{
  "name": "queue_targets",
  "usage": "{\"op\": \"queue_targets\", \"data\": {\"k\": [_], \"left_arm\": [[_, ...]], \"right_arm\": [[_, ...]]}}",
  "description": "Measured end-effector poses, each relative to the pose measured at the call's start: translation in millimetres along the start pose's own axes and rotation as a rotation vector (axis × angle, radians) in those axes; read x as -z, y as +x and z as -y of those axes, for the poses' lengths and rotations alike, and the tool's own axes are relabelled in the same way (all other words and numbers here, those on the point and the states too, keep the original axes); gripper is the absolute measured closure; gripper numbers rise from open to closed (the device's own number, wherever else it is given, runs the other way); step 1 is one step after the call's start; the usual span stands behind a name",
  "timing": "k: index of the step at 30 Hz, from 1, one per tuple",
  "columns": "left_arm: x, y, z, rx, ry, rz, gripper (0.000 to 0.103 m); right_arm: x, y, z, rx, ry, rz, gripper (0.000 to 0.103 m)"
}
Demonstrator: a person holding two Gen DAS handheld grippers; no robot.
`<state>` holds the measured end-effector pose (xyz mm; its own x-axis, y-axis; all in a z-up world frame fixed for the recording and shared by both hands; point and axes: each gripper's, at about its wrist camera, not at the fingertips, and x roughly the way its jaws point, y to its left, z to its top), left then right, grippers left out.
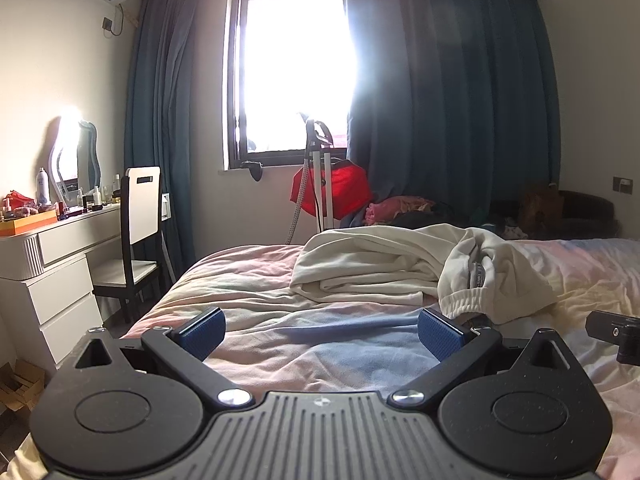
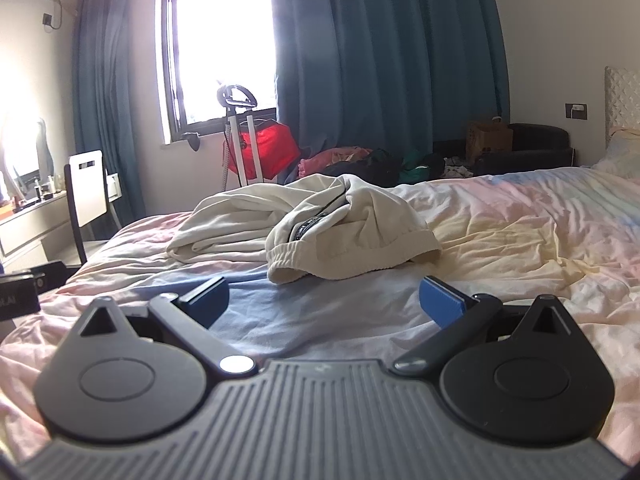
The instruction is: Fold clothes
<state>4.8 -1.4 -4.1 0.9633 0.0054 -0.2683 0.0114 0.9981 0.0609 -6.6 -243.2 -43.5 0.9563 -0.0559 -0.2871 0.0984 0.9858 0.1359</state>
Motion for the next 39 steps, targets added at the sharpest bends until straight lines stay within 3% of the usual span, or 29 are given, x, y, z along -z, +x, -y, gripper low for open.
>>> {"op": "queue_targets", "data": {"k": [19,23,28,31,36,39], "left_arm": [[2,8,-4,0.018,-0.043,-0.032,0.0],[5,12,-3,0.018,-0.034,-0.037,0.0],[11,20,0,0.02,-0.021,-0.059,0.0],[16,30,6,0.032,0.006,-0.083,0.0],[26,52,22,0.057,0.063,-0.109,0.0],[28,79,37,0.072,0.083,-0.132,0.0]], "right_arm": [[1,1,-2,0.023,-0.01,-0.008,0.0],[-12,5,-5,0.015,0.012,-0.002,0.0],[-63,17,-8,-0.039,0.016,0.087,0.0],[-79,27,-10,-0.022,-0.029,0.127,0.0],[-41,32,18,-0.029,-0.014,0.066,0.0],[-35,42,36,0.01,0.062,-0.032,0.0]]}}
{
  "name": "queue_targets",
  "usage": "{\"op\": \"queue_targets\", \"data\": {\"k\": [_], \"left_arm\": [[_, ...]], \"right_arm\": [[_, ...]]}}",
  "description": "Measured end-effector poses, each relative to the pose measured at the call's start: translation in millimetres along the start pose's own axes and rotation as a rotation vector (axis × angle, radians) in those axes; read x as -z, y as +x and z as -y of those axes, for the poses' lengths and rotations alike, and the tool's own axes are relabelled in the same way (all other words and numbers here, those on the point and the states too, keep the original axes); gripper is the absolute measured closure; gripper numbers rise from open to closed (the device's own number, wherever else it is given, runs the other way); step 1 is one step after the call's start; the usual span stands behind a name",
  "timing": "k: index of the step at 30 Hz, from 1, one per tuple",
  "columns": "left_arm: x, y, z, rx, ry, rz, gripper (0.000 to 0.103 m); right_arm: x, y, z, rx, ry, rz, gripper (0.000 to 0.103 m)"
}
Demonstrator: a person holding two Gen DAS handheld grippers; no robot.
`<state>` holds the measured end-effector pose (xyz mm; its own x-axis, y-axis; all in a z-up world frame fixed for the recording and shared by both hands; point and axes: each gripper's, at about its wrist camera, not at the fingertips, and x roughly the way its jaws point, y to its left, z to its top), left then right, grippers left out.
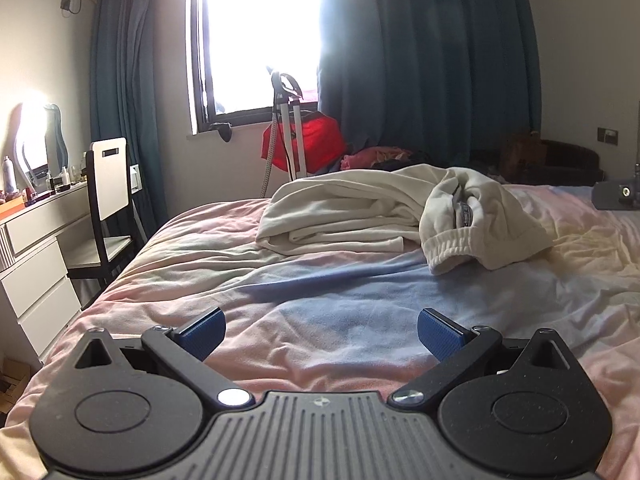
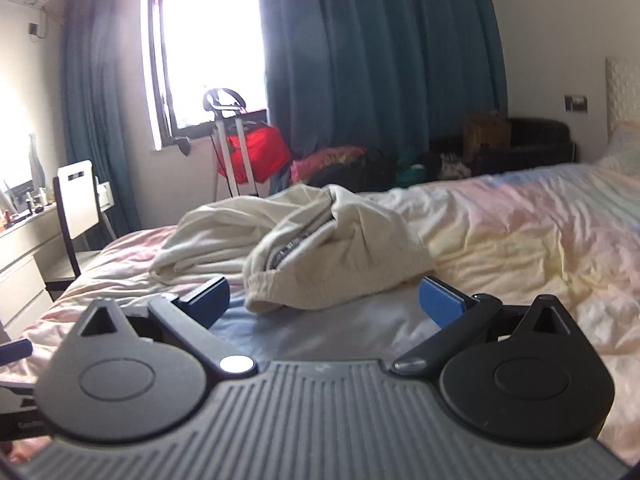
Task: Fold clothes
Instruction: 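Grasp the ribbed cuff of the cream sweatpants with the left gripper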
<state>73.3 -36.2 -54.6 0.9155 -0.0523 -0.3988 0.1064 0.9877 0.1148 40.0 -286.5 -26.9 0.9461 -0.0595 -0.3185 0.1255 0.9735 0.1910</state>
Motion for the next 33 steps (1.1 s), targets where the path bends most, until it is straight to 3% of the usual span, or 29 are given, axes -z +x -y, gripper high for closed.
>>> {"op": "queue_targets", "data": {"k": [4,7,11,15,18,23,28,31,33], "left_arm": [[-9,48,30,0.045,0.064,-0.031,0.0],[-16,86,61,0.109,0.13,-0.049,0.004],[-26,140,108,0.2,0.206,-0.047,0.01],[-34,190,154,0.183,0.283,-0.005,0.019],[-36,218,170,0.102,0.308,0.012,0.025],[-40,233,155,0.064,0.217,0.073,0.045],[-27,207,148,0.099,0.384,0.124,0.041],[-13,195,147,0.091,0.491,0.111,0.032],[-4,192,149,0.087,0.557,0.115,0.032]], "right_arm": [[-15,7,18,0.021,0.078,0.042,0.0],[-17,17,30,0.093,0.064,0.053,0.0],[-10,33,65,0.133,0.225,-0.03,0.0],[6,45,92,0.16,0.365,-0.078,0.0],[15,61,102,0.169,0.412,-0.108,0.0],[30,87,115,0.175,0.482,-0.167,0.0],[35,93,113,0.15,0.518,-0.196,0.0],[36,90,112,0.149,0.535,-0.193,0.0],[38,88,111,0.146,0.542,-0.199,0.0]]}}
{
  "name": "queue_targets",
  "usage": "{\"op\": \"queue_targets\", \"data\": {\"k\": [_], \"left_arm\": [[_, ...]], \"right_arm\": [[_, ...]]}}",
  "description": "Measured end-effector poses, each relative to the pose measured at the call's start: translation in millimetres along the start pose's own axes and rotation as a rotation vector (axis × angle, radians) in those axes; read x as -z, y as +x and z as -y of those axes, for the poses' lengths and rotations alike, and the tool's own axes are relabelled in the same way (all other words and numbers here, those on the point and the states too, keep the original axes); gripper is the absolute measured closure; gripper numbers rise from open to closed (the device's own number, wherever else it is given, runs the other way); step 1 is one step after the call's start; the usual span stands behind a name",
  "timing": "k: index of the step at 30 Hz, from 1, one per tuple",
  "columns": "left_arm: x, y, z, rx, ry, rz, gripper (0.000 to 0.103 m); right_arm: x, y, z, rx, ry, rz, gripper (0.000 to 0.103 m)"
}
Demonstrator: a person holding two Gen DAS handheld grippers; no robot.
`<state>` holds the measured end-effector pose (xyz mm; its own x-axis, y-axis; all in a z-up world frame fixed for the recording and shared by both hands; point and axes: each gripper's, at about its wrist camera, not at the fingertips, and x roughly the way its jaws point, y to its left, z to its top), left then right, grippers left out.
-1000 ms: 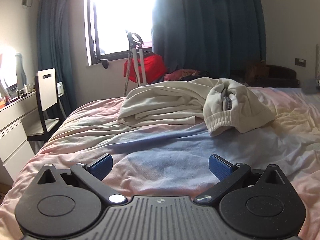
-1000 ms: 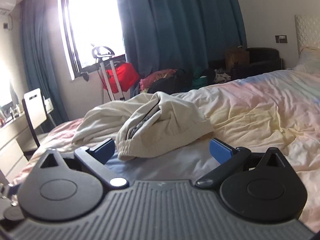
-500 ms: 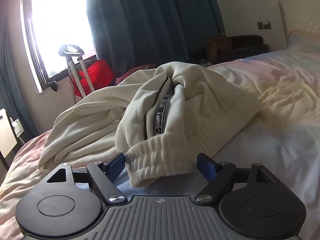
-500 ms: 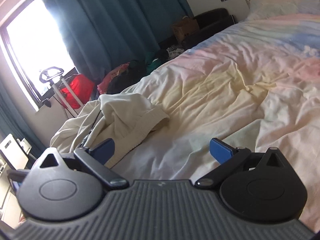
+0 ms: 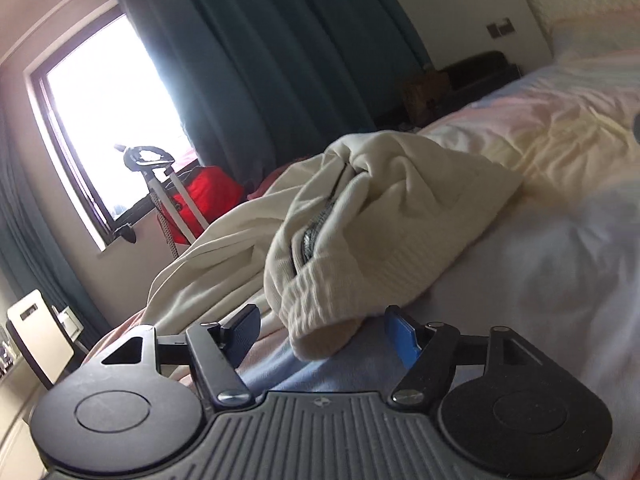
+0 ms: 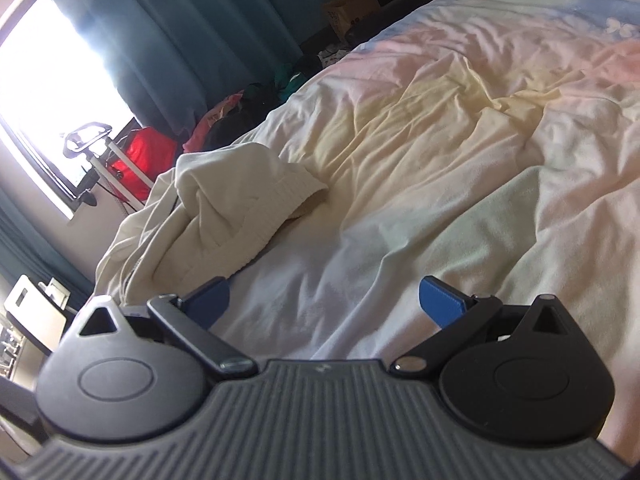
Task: Fold clothes
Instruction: 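Grasp the ribbed cuff of the cream sweatpants with the left gripper, then lift the cuff with the left gripper while the right gripper grasps the other cuff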
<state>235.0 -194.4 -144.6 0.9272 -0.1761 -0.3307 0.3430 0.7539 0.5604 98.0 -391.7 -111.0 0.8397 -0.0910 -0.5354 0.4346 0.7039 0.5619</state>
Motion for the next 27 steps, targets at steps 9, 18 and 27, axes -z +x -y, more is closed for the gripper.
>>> {"op": "queue_targets", "data": {"k": [9,18,27], "left_arm": [[-12,47,13,-0.241,0.117,0.068,0.05],[-37,-12,-48,-0.225,-0.115,0.185,0.093],[-15,-160,-123,-0.207,-0.337,0.213,0.092]], "right_arm": [[4,-1,-7,0.016,-0.051,0.036,0.0],[10,0,-22,-0.012,-0.115,0.072,0.0],[18,-43,-43,-0.122,-0.261,0.198,0.0]]}}
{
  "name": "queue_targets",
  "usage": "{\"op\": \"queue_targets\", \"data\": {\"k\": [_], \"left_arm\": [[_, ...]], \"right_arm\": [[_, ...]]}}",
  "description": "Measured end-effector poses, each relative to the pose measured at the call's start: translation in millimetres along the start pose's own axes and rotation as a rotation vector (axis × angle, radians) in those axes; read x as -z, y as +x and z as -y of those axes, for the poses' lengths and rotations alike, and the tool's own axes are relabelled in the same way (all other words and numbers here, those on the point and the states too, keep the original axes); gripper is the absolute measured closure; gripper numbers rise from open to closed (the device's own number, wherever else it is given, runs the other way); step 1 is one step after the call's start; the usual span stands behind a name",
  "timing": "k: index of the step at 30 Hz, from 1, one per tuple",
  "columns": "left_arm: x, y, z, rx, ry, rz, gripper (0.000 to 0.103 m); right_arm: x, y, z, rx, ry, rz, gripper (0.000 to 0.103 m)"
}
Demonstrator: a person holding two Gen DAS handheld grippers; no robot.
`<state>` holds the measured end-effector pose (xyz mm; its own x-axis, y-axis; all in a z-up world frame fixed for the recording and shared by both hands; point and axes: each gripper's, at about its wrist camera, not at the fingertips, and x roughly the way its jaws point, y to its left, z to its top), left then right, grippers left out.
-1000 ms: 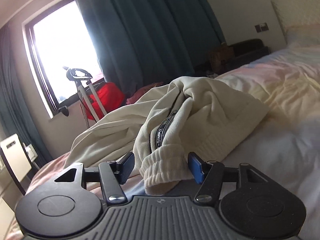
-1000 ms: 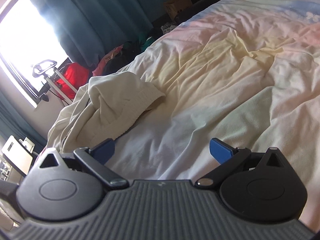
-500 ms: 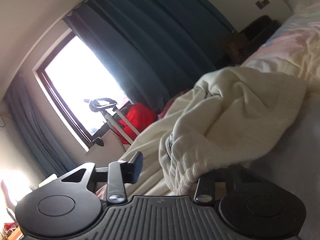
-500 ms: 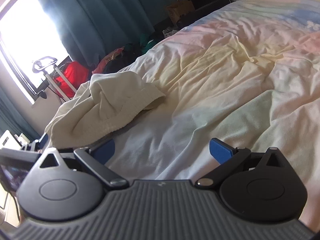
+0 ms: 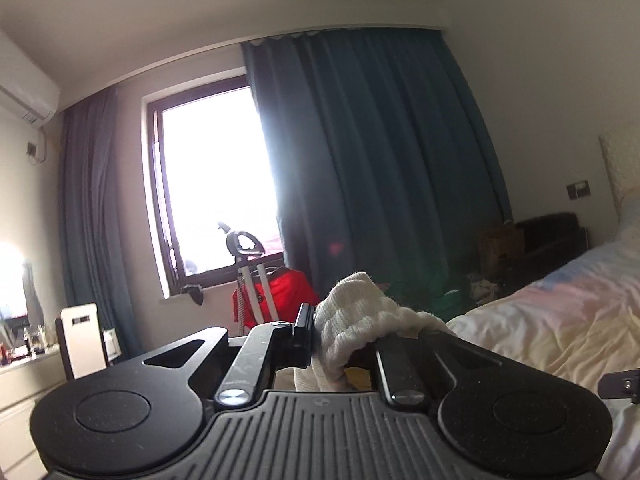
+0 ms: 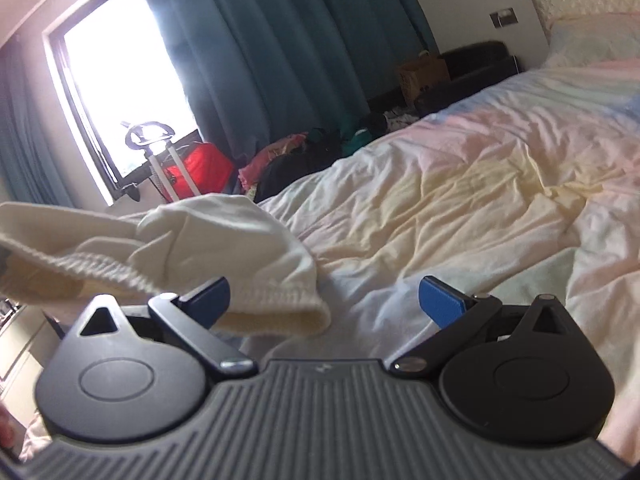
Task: Fold clothes
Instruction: 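Lift the cuff with the left gripper while the right gripper grasps the other cuff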
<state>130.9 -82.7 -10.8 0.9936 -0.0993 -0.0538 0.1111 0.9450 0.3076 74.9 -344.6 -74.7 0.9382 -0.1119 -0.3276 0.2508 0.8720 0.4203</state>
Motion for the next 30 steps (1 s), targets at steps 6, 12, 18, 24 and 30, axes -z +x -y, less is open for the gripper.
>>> {"op": "queue_targets", "data": {"k": [6,12,18,24,30], "left_arm": [[8,-52,-75,-0.002,-0.1,-0.103,0.092],[67,-63,-145,0.001,-0.125,-0.288,0.09],[114,-56,-155,0.013,-0.052,-0.424,0.079],[126,-41,-157,0.001,-0.032,-0.441,0.06],[134,-25,-160,0.001,-0.047,-0.504,0.058]], "right_arm": [[7,-20,-30,-0.155,-0.102,-0.046,0.0],[39,-17,-72,-0.291,-0.218,-0.231,0.0],[71,1,-80,-0.356,-0.19,-0.466,0.007],[95,18,-94,-0.286,-0.363,-0.593,0.007],[91,30,-78,-0.231,-0.219,-0.485,0.026]]}}
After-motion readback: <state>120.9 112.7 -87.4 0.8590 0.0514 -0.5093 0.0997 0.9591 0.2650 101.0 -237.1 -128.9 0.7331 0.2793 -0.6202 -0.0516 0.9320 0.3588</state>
